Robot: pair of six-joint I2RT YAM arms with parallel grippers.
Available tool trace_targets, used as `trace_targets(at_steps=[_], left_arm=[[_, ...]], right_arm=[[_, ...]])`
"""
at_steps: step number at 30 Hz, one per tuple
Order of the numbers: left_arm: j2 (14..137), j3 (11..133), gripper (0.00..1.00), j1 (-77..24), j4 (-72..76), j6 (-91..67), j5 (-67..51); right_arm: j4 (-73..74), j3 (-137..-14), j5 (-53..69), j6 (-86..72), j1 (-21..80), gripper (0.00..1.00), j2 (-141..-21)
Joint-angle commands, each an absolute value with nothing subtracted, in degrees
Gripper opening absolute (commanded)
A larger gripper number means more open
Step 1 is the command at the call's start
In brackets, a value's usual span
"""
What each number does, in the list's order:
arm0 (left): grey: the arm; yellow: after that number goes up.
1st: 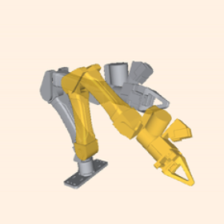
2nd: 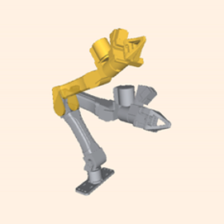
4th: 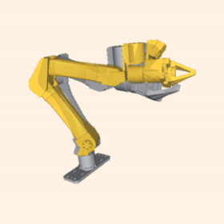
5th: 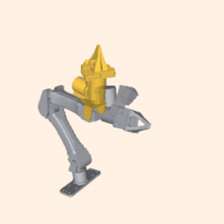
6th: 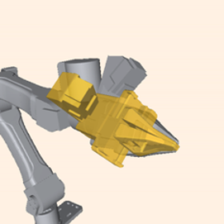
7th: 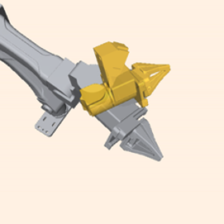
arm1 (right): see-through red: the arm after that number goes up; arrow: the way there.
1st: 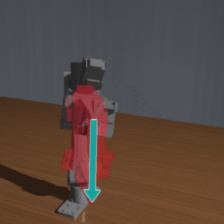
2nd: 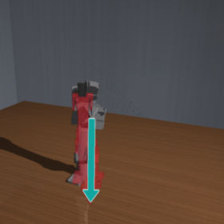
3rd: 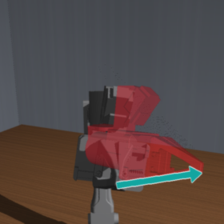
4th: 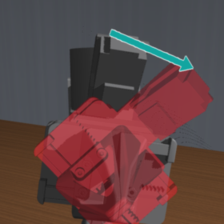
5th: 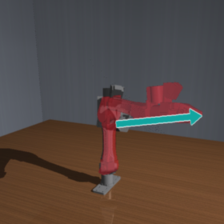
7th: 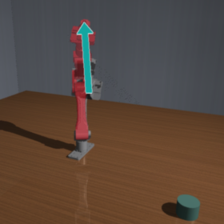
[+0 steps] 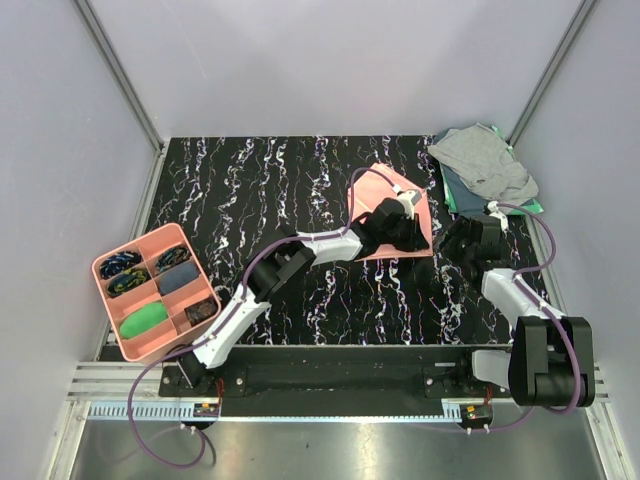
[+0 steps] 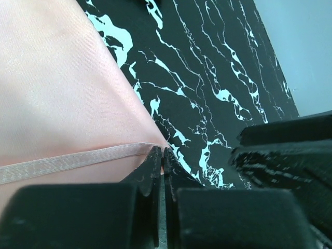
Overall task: Fold the napkin, place the utensils inside, and roll it up
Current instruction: Fold the napkin, then roll the napkin with the utensil
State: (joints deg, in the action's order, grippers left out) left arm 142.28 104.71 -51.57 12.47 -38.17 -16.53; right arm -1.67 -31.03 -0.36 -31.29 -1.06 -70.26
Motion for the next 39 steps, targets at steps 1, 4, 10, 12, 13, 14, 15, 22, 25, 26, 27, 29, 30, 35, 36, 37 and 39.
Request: trace_targets(at_steps=[1, 4, 10, 12, 13, 14, 15, 22, 25, 26, 27, 29, 30, 35, 36, 37, 39], left_arm=[[142.12, 107.49, 0.14, -51.94, 15.73, -38.41, -18.19], [140.98, 107.23, 0.38, -51.94, 16.17, -38.85, -18.46], [136.24, 105.56, 0.66, -51.94, 15.29, -36.39, -19.42], [133.17, 102.76, 0.72, -51.86, 15.64, -35.16, -19.25], [132.02, 101.61, 0.76, -51.86, 16.08, -34.81, -19.25], [129.58, 100.47, 0.78, -51.77, 16.34, -34.11, -18.99], [128.42, 98.28, 0.79, -51.68, 16.70, -33.67, -18.98], [115.16, 84.04, 0.90, -48.61, 18.89, -33.22, -17.15], [108.91, 76.66, 0.91, -45.89, 18.90, -34.27, -14.68], [106.29, 74.90, 0.91, -45.10, 18.98, -34.36, -14.76], [104.95, 71.49, 0.91, -43.70, 19.07, -34.63, -14.42], [101.45, 68.31, 0.91, -42.46, 19.34, -34.80, -13.71], [100.47, 65.51, 0.91, -41.32, 19.34, -34.80, -13.36], [96.51, 59.78, 0.91, -38.59, 18.90, -34.98, -13.53], [96.24, 59.24, 0.91, -37.97, 18.81, -35.07, -13.54], [95.98, 58.72, 0.91, -37.71, 18.81, -35.24, -13.45], [95.28, 57.57, 0.91, -37.01, 18.90, -35.51, -13.45]], right_arm=[[-2.20, -31.11, -0.18, -31.90, -1.93, 0.69, -69.08], [-1.58, -30.94, 1.22, -32.43, -2.55, 0.70, -67.95], [2.19, -32.52, 5.00, -32.00, -5.79, 0.71, -64.08], [2.81, -33.39, 6.50, -31.82, -7.64, 0.72, -63.55], [2.99, -33.66, 8.42, -31.38, -8.17, 0.72, -63.72], [2.99, -34.45, 9.57, -31.20, -8.87, 0.73, -64.16], [3.34, -34.89, 10.80, -31.03, -8.96, 0.73, -65.99], [3.69, -38.23, 18.89, -29.62, -9.23, 0.72, -78.83], [3.60, -39.46, 18.46, -29.27, -9.23, 0.72, -82.78], [3.60, -39.72, 18.20, -29.09, -9.23, 0.72, -83.66], [3.60, -40.07, 18.02, -28.92, -9.23, 0.72, -85.24], [3.69, -41.22, 17.93, -28.30, -9.23, 0.71, -86.83], [3.52, -41.66, 18.02, -28.13, -9.23, 0.71, -88.49], [2.64, -43.68, 18.72, -27.77, -9.23, 0.68, -91.84], [2.64, -43.94, 19.16, -27.95, -9.23, 0.68, -92.54], [2.64, -44.21, 19.77, -28.04, -9.23, 0.67, -92.98], [2.37, -44.12, 20.39, -28.12, -9.23, 0.63, -93.43]])
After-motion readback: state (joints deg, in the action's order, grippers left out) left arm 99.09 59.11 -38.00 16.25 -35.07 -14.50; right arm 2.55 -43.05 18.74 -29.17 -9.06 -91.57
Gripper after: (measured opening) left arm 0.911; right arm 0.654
